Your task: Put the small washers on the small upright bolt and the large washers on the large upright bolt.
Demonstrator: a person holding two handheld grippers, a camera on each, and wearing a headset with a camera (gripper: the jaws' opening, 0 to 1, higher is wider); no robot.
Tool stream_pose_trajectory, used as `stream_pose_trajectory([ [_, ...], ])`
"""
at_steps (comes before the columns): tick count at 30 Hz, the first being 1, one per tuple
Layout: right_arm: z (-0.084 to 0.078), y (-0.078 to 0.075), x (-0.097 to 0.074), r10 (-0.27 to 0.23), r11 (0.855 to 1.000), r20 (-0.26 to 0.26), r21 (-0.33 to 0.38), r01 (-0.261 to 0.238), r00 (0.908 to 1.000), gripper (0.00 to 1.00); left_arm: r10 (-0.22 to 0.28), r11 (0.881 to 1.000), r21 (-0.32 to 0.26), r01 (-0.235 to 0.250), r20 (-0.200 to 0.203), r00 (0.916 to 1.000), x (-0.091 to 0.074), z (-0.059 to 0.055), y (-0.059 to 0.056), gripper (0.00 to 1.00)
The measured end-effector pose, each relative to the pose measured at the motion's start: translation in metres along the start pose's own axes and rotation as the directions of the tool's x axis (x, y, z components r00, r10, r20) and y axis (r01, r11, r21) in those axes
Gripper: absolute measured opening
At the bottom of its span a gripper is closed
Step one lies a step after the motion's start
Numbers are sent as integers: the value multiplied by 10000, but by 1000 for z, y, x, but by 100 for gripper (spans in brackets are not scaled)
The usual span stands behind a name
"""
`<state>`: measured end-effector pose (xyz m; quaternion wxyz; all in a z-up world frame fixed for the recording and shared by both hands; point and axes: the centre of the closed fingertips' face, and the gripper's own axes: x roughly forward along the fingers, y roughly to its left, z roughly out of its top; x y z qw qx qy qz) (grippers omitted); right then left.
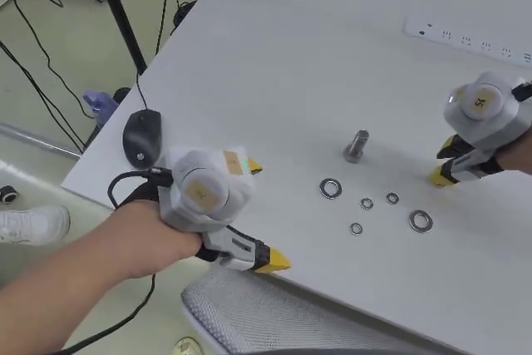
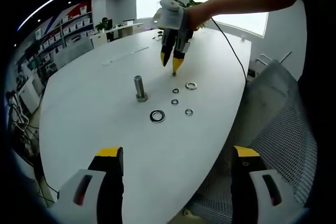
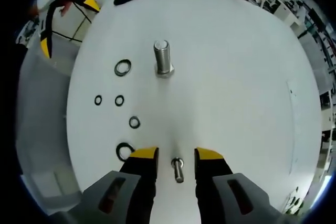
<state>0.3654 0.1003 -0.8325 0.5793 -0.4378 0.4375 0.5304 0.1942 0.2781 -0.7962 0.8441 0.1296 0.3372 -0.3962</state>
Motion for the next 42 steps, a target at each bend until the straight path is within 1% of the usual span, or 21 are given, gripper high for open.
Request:
stream_pose_trajectory([
  [1,4,2,-1,30,10000,53,-69,-30,10000,29,27,10000,-57,-26,113,9999,-2,3,1,85],
  [3,9,4,-3,65,9999,121,-143,-63,9999,29,41,10000,-81,-40,110,9999,-3,5,2,85],
  [4,13,7,-4,131,9996,197,-239,-126,9997,30,79,10000,31,-79,64,9999,-3,5,3,85],
  [7,20,13,-4,243,9990,357,-389,-229,9991,31,117,9999,93,-118,71,9999,-3,6,5,87],
  [9,23,18,-3,326,9979,388,-570,-303,9987,32,128,9999,63,-129,122,9998,-2,7,6,88],
  [12,25,24,-2,423,9966,376,-722,-395,9984,33,150,9999,67,-150,50,9999,-1,6,5,91],
  [17,27,32,-3,418,9960,570,-811,-371,9975,34,82,9999,68,-84,241,9997,-2,9,1,93],
  [25,26,43,1,546,9948,604,-894,-491,9967,34,134,9999,15,-135,451,9989,-3,14,5,94],
  [28,25,49,5,611,9938,560,-958,-556,9966,33,175,9998,124,-182,522,9985,-4,16,6,93],
  [30,25,51,9,627,9940,547,-935,-574,9965,33,173,9998,81,-178,597,9981,-4,17,7,93],
  [34,23,54,16,633,9944,547,-879,-583,9965,33,149,9999,77,-155,693,9975,-4,20,7,93],
  [38,21,52,24,515,9960,549,-754,-473,9972,32,117,9999,64,-122,741,9972,-3,21,6,94],
  [40,19,52,29,526,9964,494,-694,-491,9974,32,2,10000,-38,1,864,9963,-2,24,4,94],
  [42,18,53,30,549,9964,479,-674,-517,9973,32,27,10000,-72,-21,831,9965,-2,23,5,94],
])
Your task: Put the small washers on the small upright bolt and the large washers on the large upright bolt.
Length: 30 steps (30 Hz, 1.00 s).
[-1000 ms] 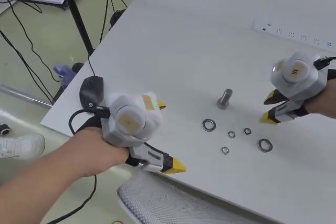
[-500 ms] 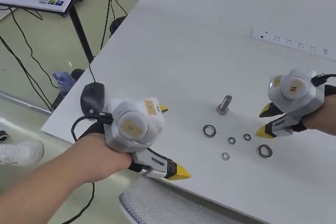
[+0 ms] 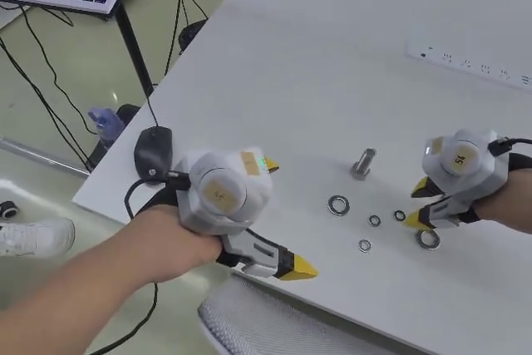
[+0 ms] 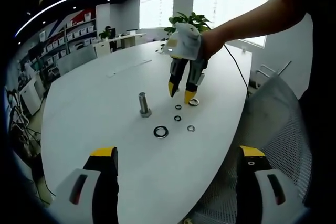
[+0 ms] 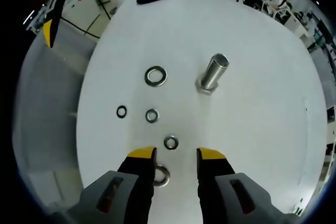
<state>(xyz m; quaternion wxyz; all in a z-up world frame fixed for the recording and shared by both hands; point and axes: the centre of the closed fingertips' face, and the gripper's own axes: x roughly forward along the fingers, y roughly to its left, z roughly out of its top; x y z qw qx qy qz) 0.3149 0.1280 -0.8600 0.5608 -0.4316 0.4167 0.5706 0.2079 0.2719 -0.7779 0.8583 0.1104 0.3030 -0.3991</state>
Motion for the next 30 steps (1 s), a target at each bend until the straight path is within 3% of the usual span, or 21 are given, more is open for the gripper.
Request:
stream_pose_trajectory([
  [23,2,0,14,13,10000,-248,23,-12,9997,29,15,10000,82,-14,-134,9999,0,-5,6,90],
  [30,2,4,14,-5,10000,-342,-87,2,9994,22,-9,10000,85,10,-133,9999,0,-4,6,87],
])
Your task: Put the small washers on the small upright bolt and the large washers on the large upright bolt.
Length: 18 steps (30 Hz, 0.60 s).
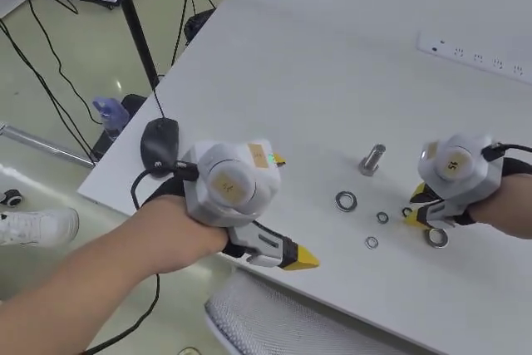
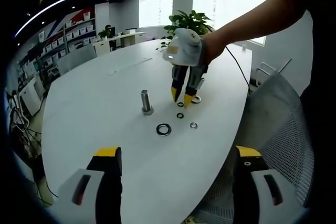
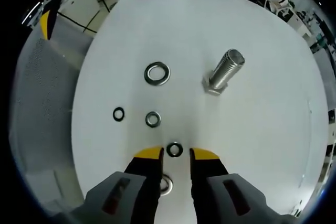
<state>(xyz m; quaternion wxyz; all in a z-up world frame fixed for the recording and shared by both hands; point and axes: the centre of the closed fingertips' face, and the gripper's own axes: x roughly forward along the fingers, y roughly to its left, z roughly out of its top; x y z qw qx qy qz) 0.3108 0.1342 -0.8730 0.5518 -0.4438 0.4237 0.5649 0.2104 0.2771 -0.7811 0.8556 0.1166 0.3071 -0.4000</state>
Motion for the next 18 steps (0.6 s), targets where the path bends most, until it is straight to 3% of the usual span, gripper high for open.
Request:
stream_pose_trajectory([
  [7,-1,2,0,-40,10000,-92,-68,39,10000,14,64,10000,62,-64,23,10000,0,2,1,87],
  [18,-1,1,1,-241,9997,-458,84,246,9987,13,134,9998,148,-134,11,9999,-2,4,1,86],
])
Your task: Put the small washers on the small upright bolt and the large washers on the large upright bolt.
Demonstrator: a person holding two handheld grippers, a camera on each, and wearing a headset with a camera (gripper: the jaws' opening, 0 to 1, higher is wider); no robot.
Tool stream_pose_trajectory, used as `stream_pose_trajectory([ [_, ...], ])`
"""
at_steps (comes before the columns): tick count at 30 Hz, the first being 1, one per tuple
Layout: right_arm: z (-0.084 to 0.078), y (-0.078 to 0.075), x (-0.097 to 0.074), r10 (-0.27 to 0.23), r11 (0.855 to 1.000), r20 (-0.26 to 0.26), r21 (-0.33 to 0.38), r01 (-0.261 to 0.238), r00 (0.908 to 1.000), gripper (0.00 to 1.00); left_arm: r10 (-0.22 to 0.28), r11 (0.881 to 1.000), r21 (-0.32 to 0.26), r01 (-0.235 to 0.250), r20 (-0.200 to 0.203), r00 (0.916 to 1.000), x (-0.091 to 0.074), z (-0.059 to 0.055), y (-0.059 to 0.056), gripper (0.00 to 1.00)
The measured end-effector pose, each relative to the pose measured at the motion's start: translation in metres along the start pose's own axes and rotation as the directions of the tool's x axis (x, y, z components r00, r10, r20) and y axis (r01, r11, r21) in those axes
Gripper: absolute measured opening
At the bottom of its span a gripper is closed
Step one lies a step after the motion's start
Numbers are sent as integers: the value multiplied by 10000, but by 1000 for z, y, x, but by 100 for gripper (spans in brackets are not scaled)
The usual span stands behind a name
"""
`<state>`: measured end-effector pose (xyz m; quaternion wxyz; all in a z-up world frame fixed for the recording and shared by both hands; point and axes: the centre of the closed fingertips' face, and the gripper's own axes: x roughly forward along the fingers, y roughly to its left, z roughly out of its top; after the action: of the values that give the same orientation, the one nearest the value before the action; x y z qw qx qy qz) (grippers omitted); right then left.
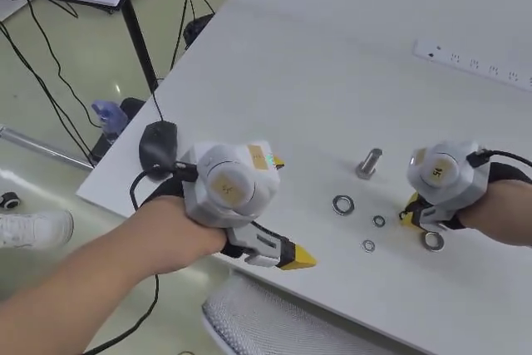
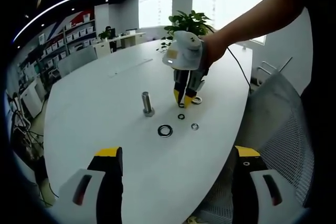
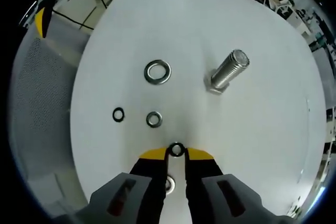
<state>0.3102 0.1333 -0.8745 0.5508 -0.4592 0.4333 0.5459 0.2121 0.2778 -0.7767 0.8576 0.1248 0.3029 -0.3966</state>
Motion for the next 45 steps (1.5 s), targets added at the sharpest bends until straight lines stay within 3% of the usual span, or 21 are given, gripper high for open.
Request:
stream_pose_trajectory([
  [9,-3,-1,-4,100,9995,121,309,-103,9999,12,42,10000,-13,-42,-50,10000,-2,-1,-1,85],
  [17,-11,-1,-30,30,9972,288,745,-51,9996,12,79,9999,-89,-80,-34,10000,1,1,-2,84],
  [23,-28,-4,-48,-106,9942,296,1077,73,9995,12,100,9999,-118,-99,45,9999,5,6,1,84],
  [35,-61,-18,-69,-482,9854,151,1641,451,9987,12,132,9998,-125,-131,110,9999,10,12,7,82],
  [45,-64,-37,-74,-722,9785,197,1949,670,9972,12,75,9998,-174,-74,21,10000,11,9,5,82],
])
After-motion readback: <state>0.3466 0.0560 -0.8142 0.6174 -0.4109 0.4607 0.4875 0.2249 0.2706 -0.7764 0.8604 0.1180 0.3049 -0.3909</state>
